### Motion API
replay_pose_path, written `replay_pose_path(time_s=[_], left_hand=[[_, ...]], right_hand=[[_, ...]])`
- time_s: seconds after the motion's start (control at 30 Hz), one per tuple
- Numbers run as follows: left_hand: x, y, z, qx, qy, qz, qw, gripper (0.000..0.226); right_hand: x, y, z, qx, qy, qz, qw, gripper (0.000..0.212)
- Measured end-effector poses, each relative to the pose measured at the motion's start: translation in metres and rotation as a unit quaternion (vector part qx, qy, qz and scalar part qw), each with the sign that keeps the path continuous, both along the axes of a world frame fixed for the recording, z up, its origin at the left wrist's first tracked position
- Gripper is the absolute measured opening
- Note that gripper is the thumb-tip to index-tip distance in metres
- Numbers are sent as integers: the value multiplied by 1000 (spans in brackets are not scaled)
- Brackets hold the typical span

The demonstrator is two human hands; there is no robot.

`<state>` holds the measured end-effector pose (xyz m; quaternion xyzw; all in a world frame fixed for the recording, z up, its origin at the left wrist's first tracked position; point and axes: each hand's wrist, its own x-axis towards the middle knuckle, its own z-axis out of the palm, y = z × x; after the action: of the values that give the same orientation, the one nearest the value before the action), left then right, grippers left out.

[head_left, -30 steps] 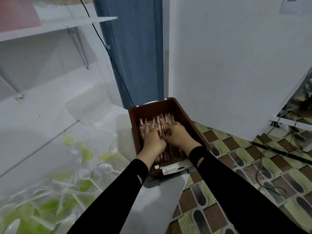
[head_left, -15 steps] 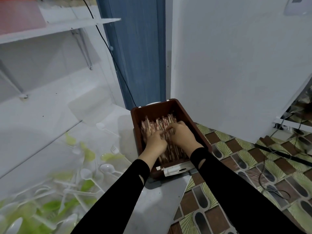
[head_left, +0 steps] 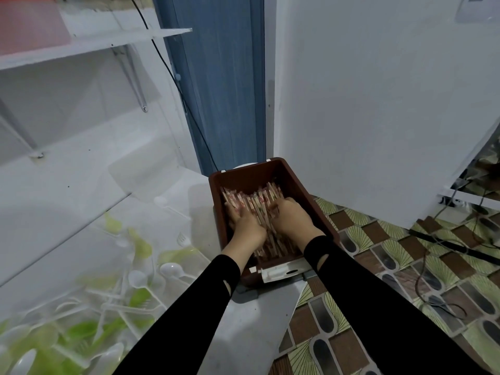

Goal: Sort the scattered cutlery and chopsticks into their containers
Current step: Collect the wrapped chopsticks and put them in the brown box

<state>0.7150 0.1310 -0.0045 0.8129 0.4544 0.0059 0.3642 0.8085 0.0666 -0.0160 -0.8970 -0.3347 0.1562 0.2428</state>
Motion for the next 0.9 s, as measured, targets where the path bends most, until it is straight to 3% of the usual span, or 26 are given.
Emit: replay_pose_path(time_s=[0.2,0.27,0.37,0.43,0.57,0.67,0.9], left_hand=[[4,7,-4,-63,-42,-31,997,47],[2,7,-1,-40,-133,-34,990,41],[-13,2,14,24,-314,-16,949,29],[-32,4,22,63,-370,-20,927,30],[-105,30,20,90,-375,47,921,40],[-195,50,4,92,-361,152,915,45],[-437,52,-18,40,-282,298,911,41]], right_hand=[[-2,0,2,42,5,12,999,34],[-1,1,3,66,-9,20,998,33],[-3,3,5,137,-43,52,988,29],[-10,5,9,185,-74,74,977,26],[-66,24,28,260,-108,132,950,21],[-145,55,32,304,-71,240,919,25],[-342,92,20,239,61,475,845,24]])
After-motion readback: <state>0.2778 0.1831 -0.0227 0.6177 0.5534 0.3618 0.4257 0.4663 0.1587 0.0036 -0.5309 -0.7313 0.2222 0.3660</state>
